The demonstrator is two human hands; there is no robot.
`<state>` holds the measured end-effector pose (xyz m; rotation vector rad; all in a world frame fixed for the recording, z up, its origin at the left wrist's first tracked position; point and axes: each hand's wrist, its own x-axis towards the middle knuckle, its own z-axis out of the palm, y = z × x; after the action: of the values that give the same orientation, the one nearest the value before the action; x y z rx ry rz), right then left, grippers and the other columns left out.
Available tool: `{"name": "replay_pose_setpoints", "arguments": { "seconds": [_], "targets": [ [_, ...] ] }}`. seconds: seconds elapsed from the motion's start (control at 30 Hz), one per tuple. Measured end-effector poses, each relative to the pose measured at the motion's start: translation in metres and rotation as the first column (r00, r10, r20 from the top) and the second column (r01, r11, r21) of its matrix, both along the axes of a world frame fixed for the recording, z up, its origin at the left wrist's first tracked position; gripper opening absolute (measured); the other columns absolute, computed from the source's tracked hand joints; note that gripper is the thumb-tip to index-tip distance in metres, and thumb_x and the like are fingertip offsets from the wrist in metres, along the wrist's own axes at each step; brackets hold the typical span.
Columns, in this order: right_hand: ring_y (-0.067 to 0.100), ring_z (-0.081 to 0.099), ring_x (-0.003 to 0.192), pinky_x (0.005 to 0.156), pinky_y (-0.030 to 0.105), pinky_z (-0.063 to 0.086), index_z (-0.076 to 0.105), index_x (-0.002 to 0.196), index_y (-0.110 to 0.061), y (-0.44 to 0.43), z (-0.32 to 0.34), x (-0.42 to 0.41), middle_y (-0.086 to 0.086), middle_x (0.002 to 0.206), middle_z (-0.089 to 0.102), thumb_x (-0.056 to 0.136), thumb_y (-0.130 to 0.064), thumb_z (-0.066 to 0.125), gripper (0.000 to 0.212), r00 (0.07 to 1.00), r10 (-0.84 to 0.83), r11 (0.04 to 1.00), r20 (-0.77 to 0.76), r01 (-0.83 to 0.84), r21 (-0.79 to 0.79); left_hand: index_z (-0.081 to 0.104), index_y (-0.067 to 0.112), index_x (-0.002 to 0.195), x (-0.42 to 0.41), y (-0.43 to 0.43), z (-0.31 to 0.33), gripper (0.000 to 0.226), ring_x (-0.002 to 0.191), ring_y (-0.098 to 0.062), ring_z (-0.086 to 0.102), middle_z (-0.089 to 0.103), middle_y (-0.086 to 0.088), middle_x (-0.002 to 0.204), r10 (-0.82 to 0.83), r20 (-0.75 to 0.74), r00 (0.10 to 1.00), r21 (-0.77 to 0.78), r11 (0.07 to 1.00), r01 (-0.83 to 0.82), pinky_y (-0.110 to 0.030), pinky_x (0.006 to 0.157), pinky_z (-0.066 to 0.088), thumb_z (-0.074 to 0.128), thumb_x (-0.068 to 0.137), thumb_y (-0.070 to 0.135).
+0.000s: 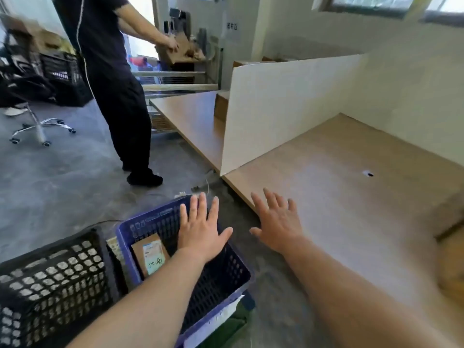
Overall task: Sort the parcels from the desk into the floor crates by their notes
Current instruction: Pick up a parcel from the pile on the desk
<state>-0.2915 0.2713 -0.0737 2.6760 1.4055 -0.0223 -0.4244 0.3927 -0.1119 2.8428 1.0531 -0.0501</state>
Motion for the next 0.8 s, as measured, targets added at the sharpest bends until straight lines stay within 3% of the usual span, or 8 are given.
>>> {"name": "replay_pose_setpoints", "arguments": {
  "seconds": [0.27,0.53,0.8],
  "targets": [
    [0.031,0.001,0.149,0.116,0.059,0.010,-0.001,0.152,-0.039,-0.147,0.026,0.036,0.010,0.162,-0.007,0.088,-0.063,0.051,0.087,0.994,-0.065,0.998,0.090,0.064,0.008,-0.023,0.022,0.150,0.049,-0.122,0.019,0.083,0.144,-0.033,-0.026,-0.029,-0.017,0.156,-0.106,-0.054,0.993,0.023,0.994,0.107,-0.055,0.117,-0.010,0.018,0.094,0.068],
    [0.031,0.001,0.149,0.114,0.060,0.009,0.001,0.152,-0.036,-0.310,0.050,0.081,0.011,0.161,-0.004,0.089,-0.061,0.051,0.084,0.955,-0.241,0.970,0.175,0.230,0.084,-0.024,0.026,0.149,0.125,-0.271,0.039,0.082,0.144,-0.033,-0.025,-0.030,-0.016,0.154,-0.298,0.017,0.954,0.076,0.952,0.296,-0.055,0.116,-0.012,0.018,0.094,0.068],
    [0.030,0.007,0.148,0.116,0.056,0.016,0.007,0.153,-0.033,-0.448,0.061,0.103,0.012,0.161,0.004,0.090,-0.062,0.047,0.079,0.854,-0.502,0.862,0.138,0.480,0.164,-0.021,0.027,0.150,0.181,-0.381,0.050,0.080,0.144,-0.030,-0.026,-0.029,-0.013,0.156,-0.484,0.038,0.874,0.070,0.874,0.480,-0.052,0.115,-0.014,0.017,0.094,0.069]
  ]
}}
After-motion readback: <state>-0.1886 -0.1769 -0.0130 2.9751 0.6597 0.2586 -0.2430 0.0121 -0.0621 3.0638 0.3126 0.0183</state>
